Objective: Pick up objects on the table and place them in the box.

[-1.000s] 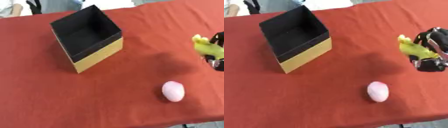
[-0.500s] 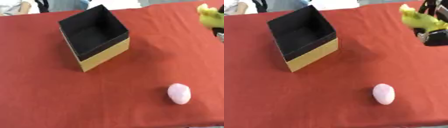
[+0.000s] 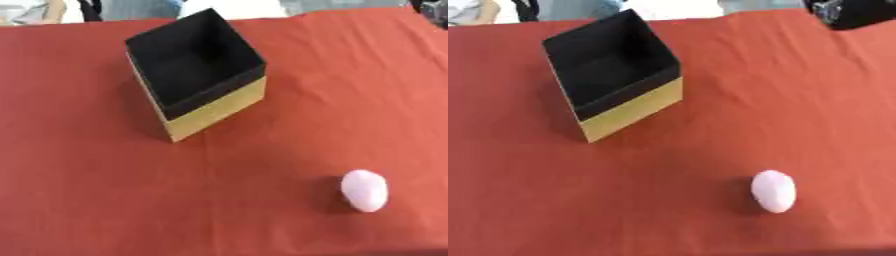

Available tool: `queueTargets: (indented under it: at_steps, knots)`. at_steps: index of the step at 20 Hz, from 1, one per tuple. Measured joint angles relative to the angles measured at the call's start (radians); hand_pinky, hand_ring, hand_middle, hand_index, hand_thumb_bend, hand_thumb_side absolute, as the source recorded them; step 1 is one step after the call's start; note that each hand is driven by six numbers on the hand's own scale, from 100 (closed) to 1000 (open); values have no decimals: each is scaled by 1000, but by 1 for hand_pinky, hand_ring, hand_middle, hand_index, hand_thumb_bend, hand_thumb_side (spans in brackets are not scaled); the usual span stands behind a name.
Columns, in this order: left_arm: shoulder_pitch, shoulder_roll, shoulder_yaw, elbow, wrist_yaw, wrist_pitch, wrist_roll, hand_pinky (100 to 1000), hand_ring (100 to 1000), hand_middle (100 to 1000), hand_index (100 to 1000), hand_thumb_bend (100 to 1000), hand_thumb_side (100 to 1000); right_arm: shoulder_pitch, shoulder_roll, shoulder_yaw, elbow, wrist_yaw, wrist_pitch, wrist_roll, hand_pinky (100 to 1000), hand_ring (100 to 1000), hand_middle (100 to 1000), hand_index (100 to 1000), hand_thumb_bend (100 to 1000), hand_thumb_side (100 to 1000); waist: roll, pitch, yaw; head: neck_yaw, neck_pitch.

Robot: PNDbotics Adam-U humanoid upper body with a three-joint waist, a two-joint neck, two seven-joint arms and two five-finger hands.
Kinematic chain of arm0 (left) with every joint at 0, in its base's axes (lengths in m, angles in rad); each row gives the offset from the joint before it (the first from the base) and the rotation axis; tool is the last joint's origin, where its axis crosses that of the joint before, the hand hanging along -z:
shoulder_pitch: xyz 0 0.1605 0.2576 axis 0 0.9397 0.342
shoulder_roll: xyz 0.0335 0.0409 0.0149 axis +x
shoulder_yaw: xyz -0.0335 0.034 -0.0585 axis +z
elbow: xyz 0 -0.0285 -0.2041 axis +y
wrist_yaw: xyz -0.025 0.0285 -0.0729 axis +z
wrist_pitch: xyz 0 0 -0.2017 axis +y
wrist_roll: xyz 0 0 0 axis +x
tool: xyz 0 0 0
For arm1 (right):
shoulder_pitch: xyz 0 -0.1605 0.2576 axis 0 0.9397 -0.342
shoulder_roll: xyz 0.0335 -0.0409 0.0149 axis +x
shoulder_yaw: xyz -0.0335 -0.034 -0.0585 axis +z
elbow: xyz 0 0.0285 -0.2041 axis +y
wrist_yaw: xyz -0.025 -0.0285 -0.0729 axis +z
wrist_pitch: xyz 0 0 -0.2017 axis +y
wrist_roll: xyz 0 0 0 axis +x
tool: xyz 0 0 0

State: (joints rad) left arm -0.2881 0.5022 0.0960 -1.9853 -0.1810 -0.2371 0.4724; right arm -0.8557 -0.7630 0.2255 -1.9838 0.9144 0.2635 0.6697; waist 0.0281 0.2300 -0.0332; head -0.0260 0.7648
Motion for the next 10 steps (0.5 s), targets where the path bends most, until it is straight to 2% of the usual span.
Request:
queueTargets:
  at_steps: [10]
  knots:
    - [-18, 0, -8, 0, 6, -5, -10, 537, 817, 678, 814, 100, 366, -216, 151, 112, 0, 34, 60, 193, 414, 423, 352, 527, 196, 100, -9, 1, 25, -76, 0]
